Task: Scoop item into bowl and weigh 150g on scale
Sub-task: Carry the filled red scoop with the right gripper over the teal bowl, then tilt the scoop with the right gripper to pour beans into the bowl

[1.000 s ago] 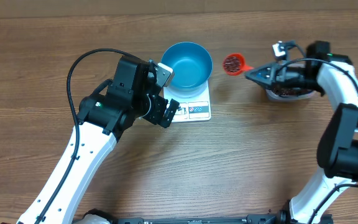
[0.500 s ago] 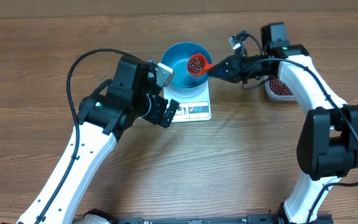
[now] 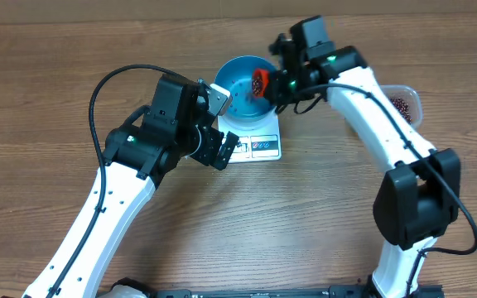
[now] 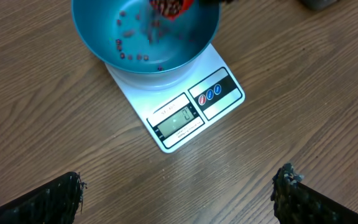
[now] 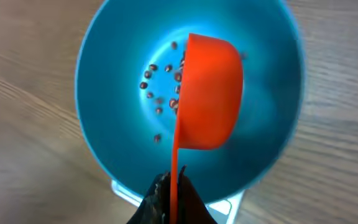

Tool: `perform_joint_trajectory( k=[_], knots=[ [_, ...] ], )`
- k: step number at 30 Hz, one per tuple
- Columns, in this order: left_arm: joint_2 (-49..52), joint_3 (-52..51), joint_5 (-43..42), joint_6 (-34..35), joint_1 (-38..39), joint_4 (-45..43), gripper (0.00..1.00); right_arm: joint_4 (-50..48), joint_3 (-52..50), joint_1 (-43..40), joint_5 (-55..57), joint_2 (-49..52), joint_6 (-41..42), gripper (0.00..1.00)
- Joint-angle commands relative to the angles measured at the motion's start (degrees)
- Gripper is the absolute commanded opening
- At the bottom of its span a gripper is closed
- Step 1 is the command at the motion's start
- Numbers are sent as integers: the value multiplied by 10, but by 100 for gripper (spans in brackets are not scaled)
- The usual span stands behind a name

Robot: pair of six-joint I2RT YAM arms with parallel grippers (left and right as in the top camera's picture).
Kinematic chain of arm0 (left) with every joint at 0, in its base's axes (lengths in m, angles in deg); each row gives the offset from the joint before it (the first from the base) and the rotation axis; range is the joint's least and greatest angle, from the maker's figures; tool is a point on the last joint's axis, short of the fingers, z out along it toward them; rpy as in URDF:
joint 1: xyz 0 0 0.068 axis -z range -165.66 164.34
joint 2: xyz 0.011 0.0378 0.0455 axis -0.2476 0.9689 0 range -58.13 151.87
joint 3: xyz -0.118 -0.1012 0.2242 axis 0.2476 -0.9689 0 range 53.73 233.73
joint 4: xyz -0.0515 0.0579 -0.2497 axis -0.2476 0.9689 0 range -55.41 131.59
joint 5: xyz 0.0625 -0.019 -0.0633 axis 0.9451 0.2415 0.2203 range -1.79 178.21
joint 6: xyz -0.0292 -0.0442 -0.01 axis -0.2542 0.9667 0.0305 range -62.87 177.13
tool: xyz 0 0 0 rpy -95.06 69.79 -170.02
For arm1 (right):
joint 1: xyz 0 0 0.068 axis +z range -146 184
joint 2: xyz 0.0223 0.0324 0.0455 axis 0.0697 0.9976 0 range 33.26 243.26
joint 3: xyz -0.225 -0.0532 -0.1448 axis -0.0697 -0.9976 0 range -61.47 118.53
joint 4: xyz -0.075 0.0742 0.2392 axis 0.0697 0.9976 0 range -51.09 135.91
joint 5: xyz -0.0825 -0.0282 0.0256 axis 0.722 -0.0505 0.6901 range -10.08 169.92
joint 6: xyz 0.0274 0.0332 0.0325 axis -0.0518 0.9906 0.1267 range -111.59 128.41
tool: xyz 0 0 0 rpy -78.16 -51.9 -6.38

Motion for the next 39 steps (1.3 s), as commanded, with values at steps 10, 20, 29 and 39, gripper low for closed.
perform_joint_trajectory(
  k=[10,20,29,39],
  knots=[
    [-3,-1,3,8,0,-2,100,-13,20,58,195,-41,-33,4],
    [-3,-1,3,8,0,-2,100,-10,20,99,263,-72,-119,4],
    [-3,-1,3,8,0,-2,99,-10,20,102,278,-73,-116,4],
    [-3,-1,3,8,0,-2,100,-9,28,102,299,-73,-119,4]
  ],
)
